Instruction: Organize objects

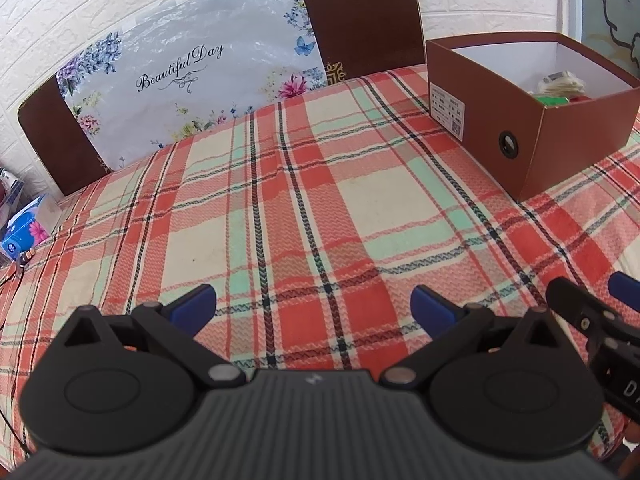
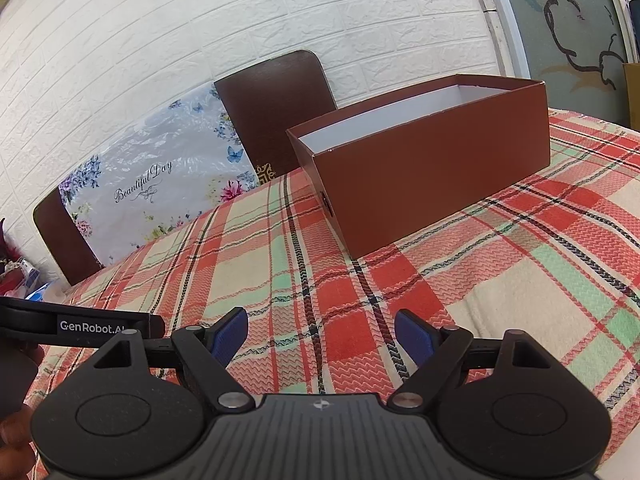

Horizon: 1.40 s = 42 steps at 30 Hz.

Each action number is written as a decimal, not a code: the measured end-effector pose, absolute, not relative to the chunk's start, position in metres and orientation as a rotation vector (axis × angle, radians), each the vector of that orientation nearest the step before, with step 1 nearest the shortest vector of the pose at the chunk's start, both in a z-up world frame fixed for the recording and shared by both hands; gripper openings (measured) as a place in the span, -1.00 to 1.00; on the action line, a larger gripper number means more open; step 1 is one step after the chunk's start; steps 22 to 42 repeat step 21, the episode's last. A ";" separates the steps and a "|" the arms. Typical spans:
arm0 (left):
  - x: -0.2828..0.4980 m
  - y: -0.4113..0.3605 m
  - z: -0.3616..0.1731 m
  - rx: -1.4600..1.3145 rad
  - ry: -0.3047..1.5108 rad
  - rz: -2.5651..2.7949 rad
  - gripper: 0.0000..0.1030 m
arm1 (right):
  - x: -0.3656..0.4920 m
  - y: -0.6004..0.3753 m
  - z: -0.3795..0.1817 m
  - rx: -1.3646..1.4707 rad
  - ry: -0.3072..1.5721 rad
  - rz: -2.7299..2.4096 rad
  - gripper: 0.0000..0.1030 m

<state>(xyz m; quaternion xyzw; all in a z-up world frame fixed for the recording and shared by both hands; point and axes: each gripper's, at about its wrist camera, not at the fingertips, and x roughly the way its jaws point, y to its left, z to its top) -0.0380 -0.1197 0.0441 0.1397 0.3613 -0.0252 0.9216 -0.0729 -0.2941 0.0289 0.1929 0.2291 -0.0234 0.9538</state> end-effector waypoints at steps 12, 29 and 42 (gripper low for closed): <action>-0.036 -0.118 0.042 0.278 0.754 -0.058 1.00 | -0.072 -0.294 0.028 0.390 0.466 -0.048 0.56; -0.039 -0.115 0.045 0.242 0.739 -0.102 1.00 | -0.072 -0.293 0.026 0.384 0.465 -0.050 0.56; -0.039 -0.115 0.045 0.242 0.739 -0.102 1.00 | -0.072 -0.293 0.026 0.384 0.465 -0.050 0.56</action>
